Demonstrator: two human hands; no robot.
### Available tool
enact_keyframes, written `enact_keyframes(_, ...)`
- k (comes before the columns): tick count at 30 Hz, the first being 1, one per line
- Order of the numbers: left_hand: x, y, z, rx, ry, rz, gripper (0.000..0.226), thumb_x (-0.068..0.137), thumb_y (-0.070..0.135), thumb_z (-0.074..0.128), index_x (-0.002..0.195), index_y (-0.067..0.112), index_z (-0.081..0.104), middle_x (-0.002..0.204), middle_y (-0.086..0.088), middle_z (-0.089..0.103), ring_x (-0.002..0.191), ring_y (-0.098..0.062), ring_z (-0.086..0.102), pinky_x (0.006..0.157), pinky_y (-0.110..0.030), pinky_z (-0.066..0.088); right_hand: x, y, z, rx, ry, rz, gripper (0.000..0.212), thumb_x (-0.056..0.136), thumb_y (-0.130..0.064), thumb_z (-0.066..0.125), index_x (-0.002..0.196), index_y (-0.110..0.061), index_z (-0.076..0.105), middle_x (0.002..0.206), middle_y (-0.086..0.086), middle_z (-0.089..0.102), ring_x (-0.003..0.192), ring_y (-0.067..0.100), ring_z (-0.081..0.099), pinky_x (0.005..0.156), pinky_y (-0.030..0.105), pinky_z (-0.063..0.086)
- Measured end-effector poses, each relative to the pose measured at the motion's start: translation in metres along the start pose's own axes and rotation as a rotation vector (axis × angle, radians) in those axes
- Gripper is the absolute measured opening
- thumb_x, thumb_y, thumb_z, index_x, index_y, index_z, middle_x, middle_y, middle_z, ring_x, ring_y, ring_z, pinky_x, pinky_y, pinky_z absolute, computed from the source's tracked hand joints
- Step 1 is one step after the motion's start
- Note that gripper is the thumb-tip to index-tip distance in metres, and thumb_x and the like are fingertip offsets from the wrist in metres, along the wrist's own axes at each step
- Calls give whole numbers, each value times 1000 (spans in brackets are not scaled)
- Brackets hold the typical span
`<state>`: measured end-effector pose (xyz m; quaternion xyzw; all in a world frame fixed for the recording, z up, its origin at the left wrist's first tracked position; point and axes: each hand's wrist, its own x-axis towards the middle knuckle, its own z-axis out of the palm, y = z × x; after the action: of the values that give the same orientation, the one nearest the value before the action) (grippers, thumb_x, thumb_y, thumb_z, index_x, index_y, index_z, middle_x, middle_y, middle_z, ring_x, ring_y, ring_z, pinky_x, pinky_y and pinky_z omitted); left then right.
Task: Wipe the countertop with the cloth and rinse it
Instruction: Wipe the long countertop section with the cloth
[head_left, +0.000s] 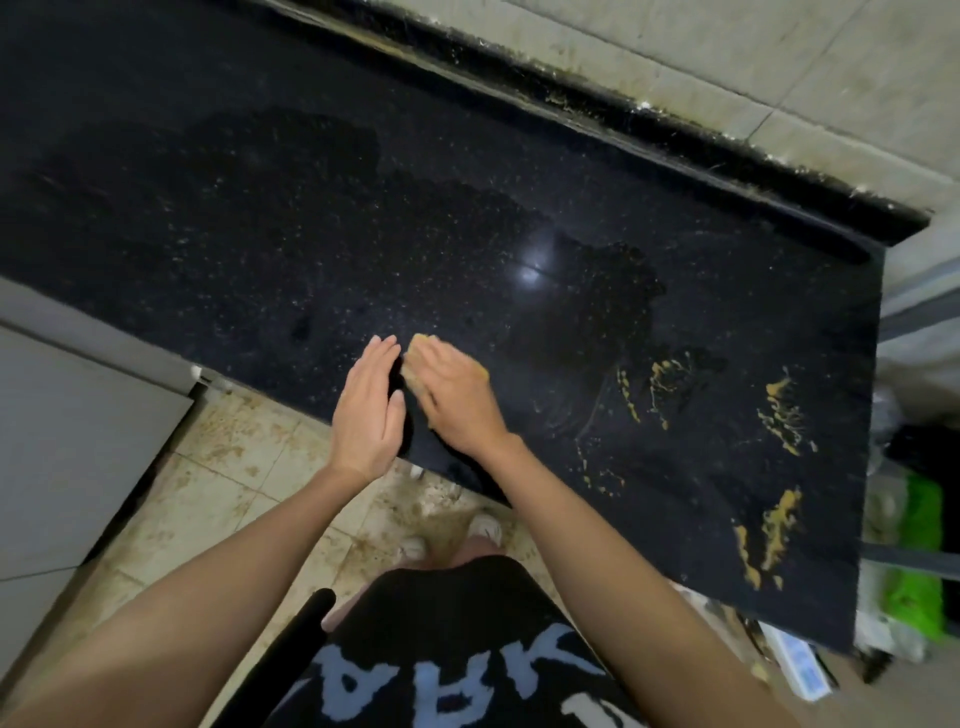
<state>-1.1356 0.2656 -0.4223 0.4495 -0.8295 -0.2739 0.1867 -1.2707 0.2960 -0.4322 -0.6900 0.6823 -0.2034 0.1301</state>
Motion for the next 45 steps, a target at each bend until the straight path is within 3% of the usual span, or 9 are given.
enact_keyframes(5,-5,-32,-37,53,18,103,49,91,22,28,126,-4,49,131,-18,51,124,-23,39,108,-26,23,-18,-52,33,66,-15,8,35,92,-15,45,124,-7,58,134,10,54,129,26,45,112,37,30)
enact_keyframes(13,4,-17,-13,138,-235,235,55,89,26,23,130,1,49,133,-14,51,128,-25,40,109,-21,17,-84,-26,10,-91,41,133,55,71,2,57,125,-9,57,134,10,54,127,24,48,111,29,22)
enact_keyframes(22,-7,21,15,91,-304,356,50,91,21,28,135,3,44,139,-11,45,134,-23,34,110,-24,17,-161,21,-26,-169,221,351,60,64,12,49,121,-4,60,130,14,56,121,31,53,100,48,43)
enact_keyframes(25,-8,22,15,69,-288,339,51,90,20,27,135,3,43,141,-10,44,135,-22,32,111,-25,16,-133,1,-20,-169,279,302,52,71,1,35,115,-2,64,122,15,61,114,32,58,95,47,46)
enact_keyframes(28,-7,19,14,62,-286,330,58,89,30,20,134,2,44,139,-12,45,134,-24,34,111,-27,19,-102,-28,8,-86,181,202,45,74,-2,46,116,0,62,122,17,62,114,31,58,95,46,48)
enact_keyframes(32,-8,18,17,74,-290,332,57,89,28,22,133,1,46,138,-12,47,133,-25,35,110,-27,20,-127,-11,4,-81,89,161,61,64,7,63,124,-3,57,129,14,57,122,27,52,112,31,26)
enact_keyframes(36,-13,21,24,71,-315,342,52,91,24,24,134,1,45,138,-12,47,133,-25,35,110,-28,20,-179,24,-31,-80,71,281,70,61,16,49,127,-7,56,134,10,53,127,23,47,113,23,17)
enact_keyframes(42,-13,31,32,70,-325,378,57,90,29,21,135,4,44,139,-9,47,135,-22,34,111,-30,19,-201,42,-49,-107,205,462,60,72,12,40,126,-8,56,136,7,52,129,20,43,108,37,33)
enact_keyframes(45,-11,36,40,138,-321,381,59,90,30,20,138,4,40,144,-8,41,138,-22,28,113,-31,15,-167,17,-32,-105,282,391,56,74,4,33,123,-5,59,132,10,55,127,18,45,108,33,33)
